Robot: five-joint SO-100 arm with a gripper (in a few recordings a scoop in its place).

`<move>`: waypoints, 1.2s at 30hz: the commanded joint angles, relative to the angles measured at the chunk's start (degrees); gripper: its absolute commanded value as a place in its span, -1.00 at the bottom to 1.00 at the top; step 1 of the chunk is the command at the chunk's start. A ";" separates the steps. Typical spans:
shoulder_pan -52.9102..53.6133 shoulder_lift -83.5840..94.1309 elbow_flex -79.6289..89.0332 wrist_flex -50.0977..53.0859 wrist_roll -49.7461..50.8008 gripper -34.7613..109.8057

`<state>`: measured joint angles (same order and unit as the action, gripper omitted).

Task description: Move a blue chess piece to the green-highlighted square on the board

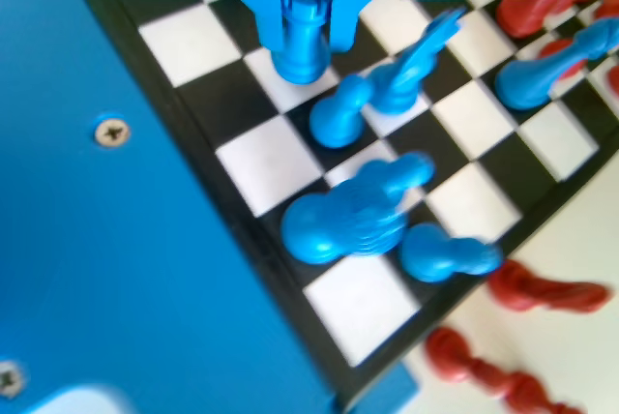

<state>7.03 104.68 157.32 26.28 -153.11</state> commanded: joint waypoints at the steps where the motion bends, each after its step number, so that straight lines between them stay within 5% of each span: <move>1: 0.18 0.62 0.53 -0.70 -0.53 -0.48; 26: 0.53 0.97 1.14 -2.37 -0.70 -0.29; 36: -0.18 3.25 -3.96 6.59 0.18 -0.29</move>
<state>6.77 104.68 157.15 29.62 -152.67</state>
